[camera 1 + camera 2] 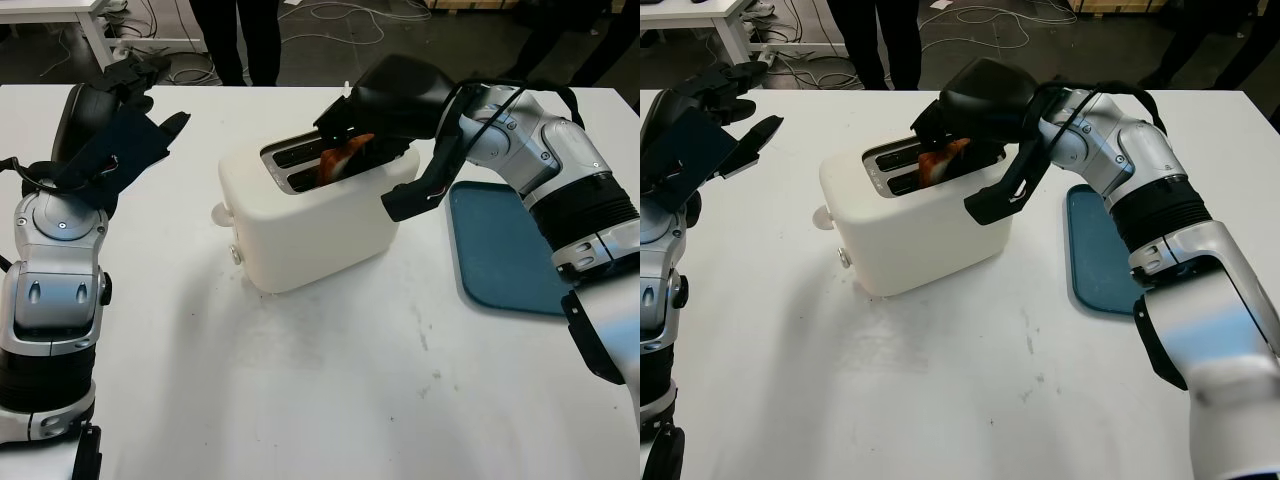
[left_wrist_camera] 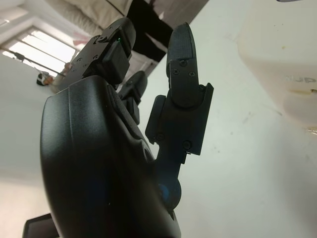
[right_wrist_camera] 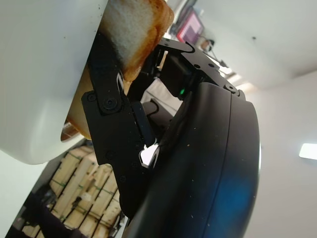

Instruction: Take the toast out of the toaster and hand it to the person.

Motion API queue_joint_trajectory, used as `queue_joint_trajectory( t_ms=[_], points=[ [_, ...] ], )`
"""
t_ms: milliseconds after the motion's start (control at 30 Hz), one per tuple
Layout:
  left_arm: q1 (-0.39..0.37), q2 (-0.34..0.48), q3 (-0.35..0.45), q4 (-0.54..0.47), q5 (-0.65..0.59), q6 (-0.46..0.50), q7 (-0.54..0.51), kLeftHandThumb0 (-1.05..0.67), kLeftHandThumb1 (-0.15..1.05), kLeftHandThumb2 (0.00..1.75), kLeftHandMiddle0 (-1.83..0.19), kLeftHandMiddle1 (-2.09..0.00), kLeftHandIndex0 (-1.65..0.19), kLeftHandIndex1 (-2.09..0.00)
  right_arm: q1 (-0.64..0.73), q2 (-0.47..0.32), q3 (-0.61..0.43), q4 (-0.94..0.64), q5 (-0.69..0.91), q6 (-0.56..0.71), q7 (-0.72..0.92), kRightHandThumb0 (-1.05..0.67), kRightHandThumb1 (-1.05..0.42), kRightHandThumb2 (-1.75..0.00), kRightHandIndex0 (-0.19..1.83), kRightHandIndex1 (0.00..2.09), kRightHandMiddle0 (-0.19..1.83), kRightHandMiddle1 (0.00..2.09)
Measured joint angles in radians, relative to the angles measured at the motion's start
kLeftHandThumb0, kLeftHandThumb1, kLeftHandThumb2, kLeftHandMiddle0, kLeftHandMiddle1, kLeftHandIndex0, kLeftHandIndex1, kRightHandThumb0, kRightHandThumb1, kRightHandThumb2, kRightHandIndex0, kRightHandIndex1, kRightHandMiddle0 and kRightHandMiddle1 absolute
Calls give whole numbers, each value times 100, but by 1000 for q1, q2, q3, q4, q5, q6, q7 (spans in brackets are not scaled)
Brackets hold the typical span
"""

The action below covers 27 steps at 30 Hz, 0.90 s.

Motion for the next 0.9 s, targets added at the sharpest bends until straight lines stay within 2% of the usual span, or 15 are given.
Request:
queue_joint_trajectory(
  t_ms=[333, 633, 900],
  points=[
    [0, -2, 0, -3, 0, 15, 0, -48, 92, 39, -12, -67, -46, -7, -5, 21, -54, 110, 58, -22, -45, -45, -92, -40, 104, 175, 76, 175],
    [0, -2, 0, -2, 0, 17, -1, -46, 92, 39, -12, -66, -43, -5, -119, 23, -175, 247, 223, -15, 10, -37, -92, -36, 91, 175, 68, 175],
    [0, -4, 1, -2, -1, 16, -1, -47, 92, 38, -13, -66, -46, -6, -189, 21, -286, 363, 361, 9, 64, -52, -92, -41, 108, 175, 83, 175]
  ],
)
